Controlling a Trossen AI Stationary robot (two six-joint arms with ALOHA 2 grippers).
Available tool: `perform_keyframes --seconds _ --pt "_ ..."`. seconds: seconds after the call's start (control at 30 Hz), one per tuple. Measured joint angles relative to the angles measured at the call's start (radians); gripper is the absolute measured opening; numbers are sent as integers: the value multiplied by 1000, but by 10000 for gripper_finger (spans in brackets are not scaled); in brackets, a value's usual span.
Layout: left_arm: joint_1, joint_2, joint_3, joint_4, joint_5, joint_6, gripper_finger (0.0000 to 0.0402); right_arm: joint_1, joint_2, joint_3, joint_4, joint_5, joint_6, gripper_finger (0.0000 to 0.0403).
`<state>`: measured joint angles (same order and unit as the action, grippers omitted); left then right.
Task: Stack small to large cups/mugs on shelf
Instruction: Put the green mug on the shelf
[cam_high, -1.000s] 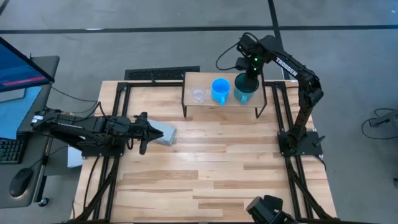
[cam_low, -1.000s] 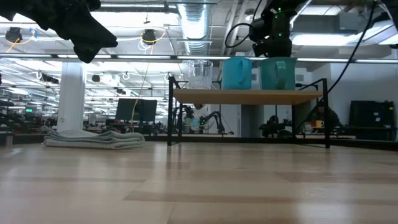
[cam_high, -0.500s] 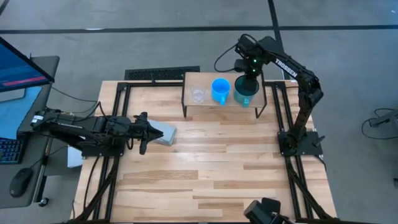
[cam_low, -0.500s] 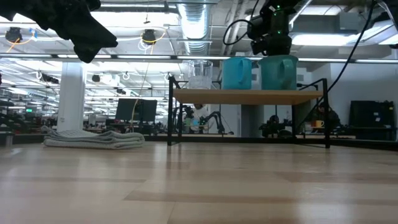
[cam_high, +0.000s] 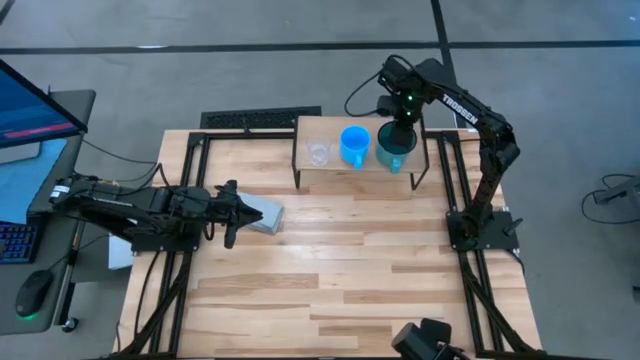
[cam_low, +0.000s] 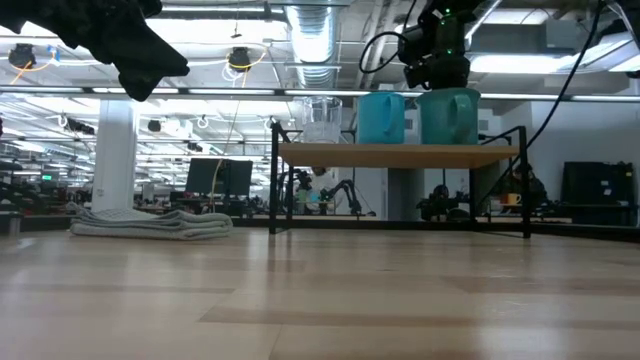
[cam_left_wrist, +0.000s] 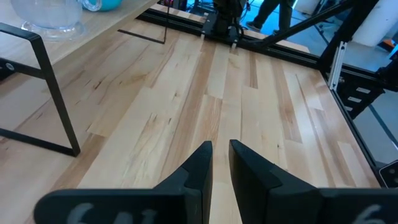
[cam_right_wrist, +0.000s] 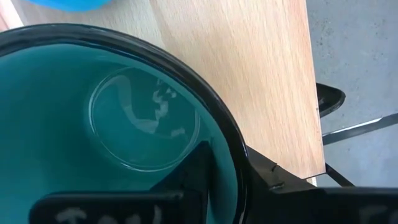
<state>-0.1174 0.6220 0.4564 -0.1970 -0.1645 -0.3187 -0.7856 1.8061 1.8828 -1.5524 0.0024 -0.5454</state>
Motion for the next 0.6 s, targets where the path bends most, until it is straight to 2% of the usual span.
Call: perform_keyframes --seconds 0.4,0.6 --pt "0 0 0 0 0 0 43 19 -1 0 23 6 -32 84" --pt "0 0 0 0 0 8 43 20 -2 1 16 3 -31 126"
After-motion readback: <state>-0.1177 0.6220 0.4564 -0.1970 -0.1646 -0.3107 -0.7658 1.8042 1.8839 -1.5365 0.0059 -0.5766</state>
